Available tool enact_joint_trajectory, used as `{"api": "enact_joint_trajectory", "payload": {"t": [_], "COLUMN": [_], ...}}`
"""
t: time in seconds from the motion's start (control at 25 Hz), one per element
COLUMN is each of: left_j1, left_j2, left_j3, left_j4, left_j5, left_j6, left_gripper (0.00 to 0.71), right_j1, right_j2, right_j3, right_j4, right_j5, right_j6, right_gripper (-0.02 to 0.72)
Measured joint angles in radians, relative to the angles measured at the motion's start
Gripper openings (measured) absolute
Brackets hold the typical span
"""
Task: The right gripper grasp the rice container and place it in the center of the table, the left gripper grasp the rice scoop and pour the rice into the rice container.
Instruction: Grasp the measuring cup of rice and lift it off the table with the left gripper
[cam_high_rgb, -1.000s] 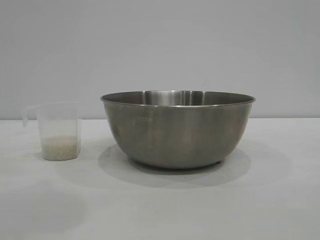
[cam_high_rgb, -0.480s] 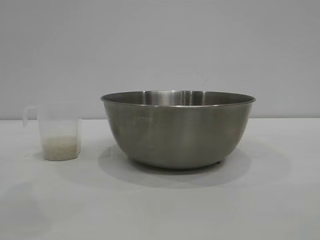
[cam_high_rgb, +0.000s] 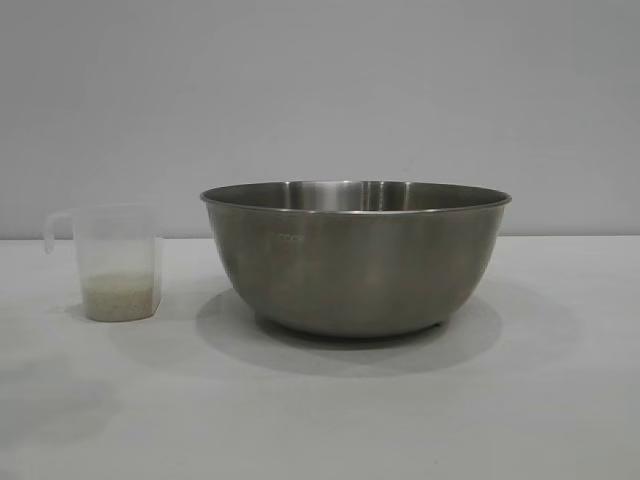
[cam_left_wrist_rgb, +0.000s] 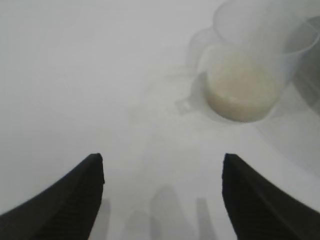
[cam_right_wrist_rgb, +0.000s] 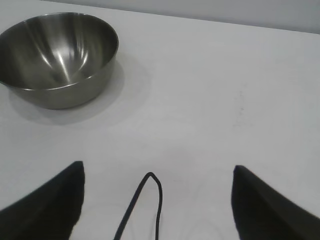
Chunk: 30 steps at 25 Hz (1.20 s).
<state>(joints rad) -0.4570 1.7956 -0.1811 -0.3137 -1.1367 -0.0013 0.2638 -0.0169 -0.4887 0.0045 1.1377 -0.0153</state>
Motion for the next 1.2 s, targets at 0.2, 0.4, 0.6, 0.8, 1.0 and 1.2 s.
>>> {"api": "enact_joint_trajectory", "payload": {"t": [0.2,0.4,0.6,0.8,1.0,1.2], "left_j1": [0.0,0.0,0.0,0.0,0.0,0.0], "left_j2": [-0.001,0.015,0.08,0.117,0.159,0.182], "left_j3": [-0.026,-0.053,-0.085,-0.123,-0.159,-0.192], "left_j4": [0.0,0.002,0.01,0.01,0.004,-0.008], "left_j5": [0.0,0.0,0.0,0.0,0.0,0.0], "left_j6": [0.0,0.0,0.0,0.0,0.004,0.021], "left_gripper": [0.198,0.207,0.207,0.248,0.248,0.248], "right_j1": [0.0,0.0,0.0,0.0,0.0,0.0], "right_j2": [0.0,0.0,0.0,0.0,0.0,0.0], "right_j3": [0.0,0.0,0.0,0.0,0.0,0.0], "right_j4": [0.0,0.0,0.0,0.0,0.0,0.0], "right_j5": [0.0,0.0,0.0,0.0,0.0,0.0], "right_j6": [0.0,0.0,0.0,0.0,0.0,0.0], "right_gripper": [0.578,0.578,0.578,0.578,0.578,0.578]}}
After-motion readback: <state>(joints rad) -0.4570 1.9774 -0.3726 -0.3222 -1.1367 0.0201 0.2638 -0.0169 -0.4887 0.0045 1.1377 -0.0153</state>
